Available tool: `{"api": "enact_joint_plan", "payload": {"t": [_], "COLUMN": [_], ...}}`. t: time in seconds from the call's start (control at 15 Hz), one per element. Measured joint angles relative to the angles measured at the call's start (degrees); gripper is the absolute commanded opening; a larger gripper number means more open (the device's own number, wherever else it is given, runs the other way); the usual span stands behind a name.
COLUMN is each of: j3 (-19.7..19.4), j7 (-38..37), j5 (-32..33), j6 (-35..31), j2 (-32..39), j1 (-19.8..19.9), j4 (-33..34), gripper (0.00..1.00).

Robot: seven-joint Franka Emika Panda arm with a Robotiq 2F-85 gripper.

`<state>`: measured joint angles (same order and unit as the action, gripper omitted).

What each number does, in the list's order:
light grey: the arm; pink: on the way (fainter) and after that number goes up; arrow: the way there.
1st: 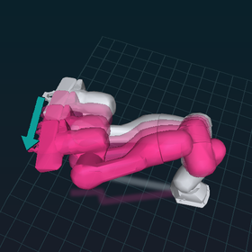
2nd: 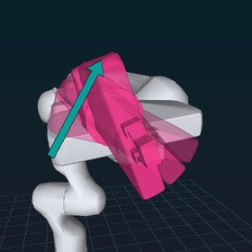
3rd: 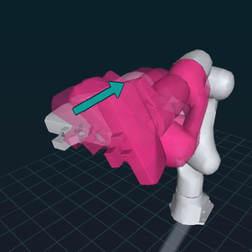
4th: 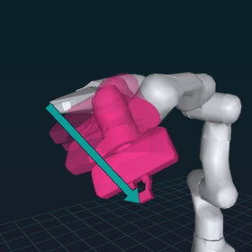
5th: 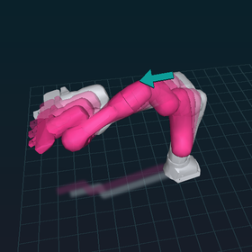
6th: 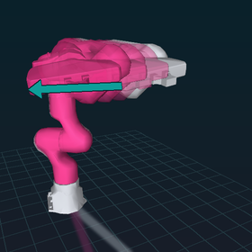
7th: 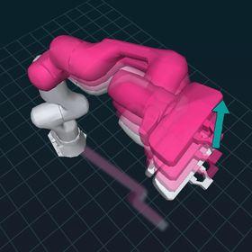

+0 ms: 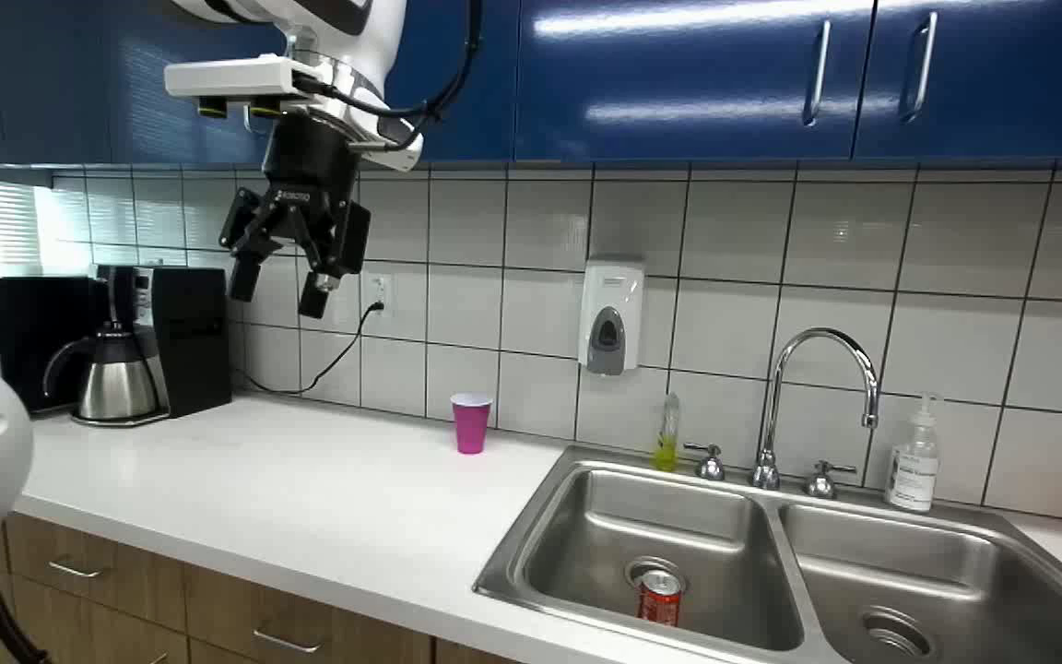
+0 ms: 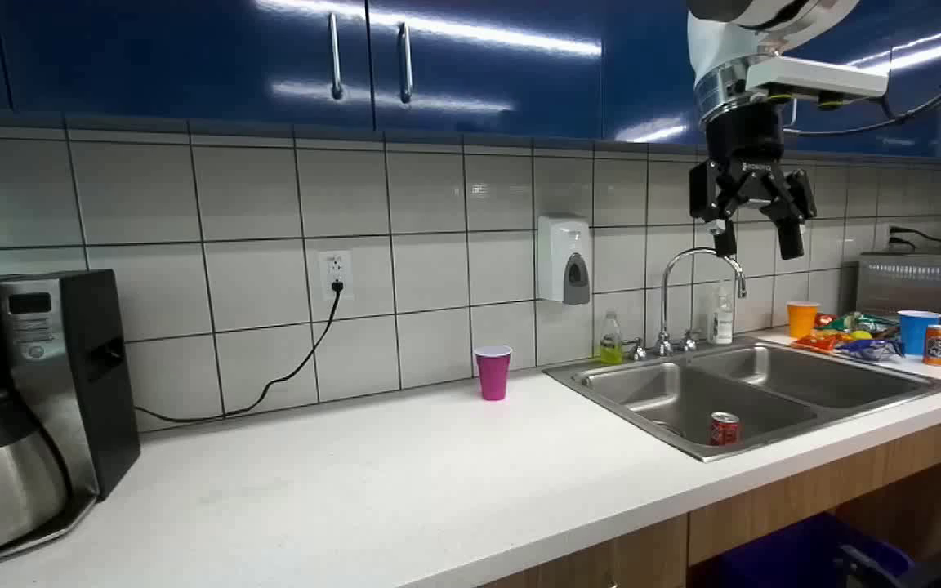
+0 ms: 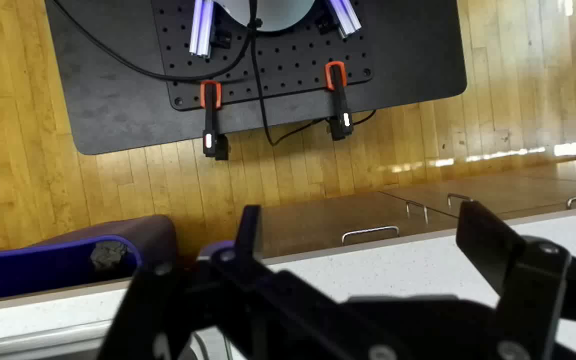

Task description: Take the can out of the sink on the left.

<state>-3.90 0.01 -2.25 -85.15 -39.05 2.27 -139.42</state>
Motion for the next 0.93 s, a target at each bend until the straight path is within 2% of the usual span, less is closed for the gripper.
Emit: {"api": "enact_joint_plan", "payload": {"t": [0.67,0.93], "j3": [0.0,-0.8], "j7": [0.0,0.0], "j5": [0.0,0.1], "j6": [0.0,-2.0], "j2": [0.1,1.3], "j1": [0.0,0.2], "j4": [0.0,0.0], "gripper": [1.0,1.0]}}
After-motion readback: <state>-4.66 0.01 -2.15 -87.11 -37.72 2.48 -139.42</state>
